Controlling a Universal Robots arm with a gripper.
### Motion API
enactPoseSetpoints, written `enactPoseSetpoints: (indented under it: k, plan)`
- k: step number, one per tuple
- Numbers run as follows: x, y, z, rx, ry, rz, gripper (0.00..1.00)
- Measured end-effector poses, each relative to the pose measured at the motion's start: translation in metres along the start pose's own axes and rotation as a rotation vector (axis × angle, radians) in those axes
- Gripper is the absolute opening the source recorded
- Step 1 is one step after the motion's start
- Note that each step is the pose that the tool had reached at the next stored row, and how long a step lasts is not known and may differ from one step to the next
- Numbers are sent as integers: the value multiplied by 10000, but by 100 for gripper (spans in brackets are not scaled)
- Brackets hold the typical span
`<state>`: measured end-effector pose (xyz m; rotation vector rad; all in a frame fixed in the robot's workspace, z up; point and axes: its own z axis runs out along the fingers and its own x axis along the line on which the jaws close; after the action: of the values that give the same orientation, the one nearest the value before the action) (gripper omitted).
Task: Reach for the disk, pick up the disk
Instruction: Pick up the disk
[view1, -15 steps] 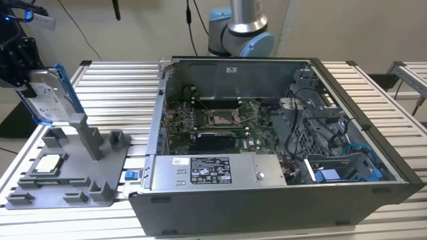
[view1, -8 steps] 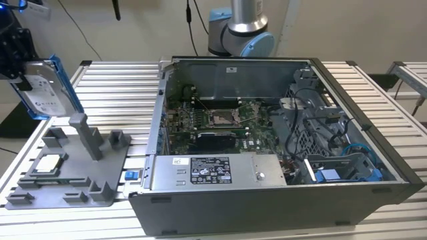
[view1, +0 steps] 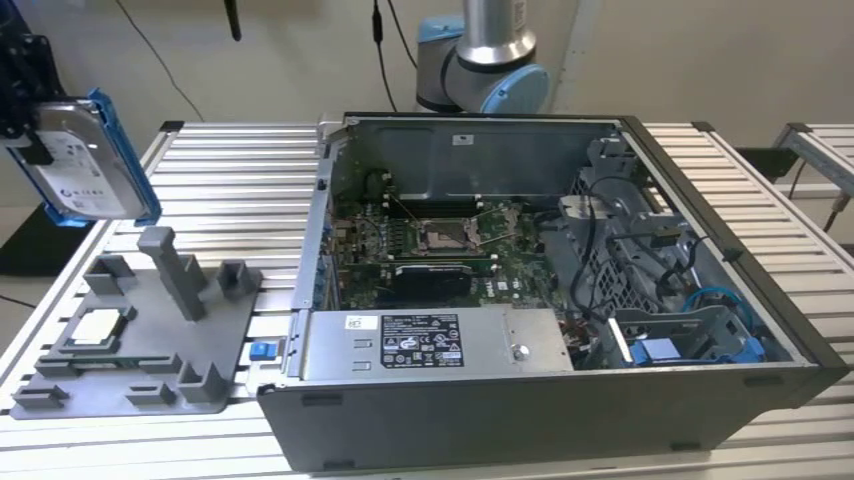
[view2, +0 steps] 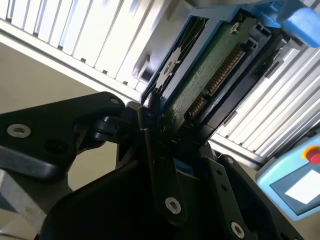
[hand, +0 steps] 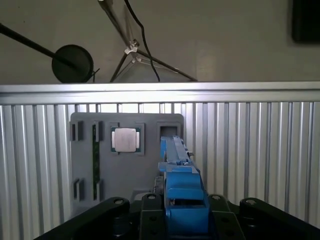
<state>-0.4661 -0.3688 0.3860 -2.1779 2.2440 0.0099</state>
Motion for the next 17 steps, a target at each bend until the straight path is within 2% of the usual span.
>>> enactPoseSetpoints:
  k: [17]
  plan:
    - [-8, -3, -514, -1, 1, 0, 0]
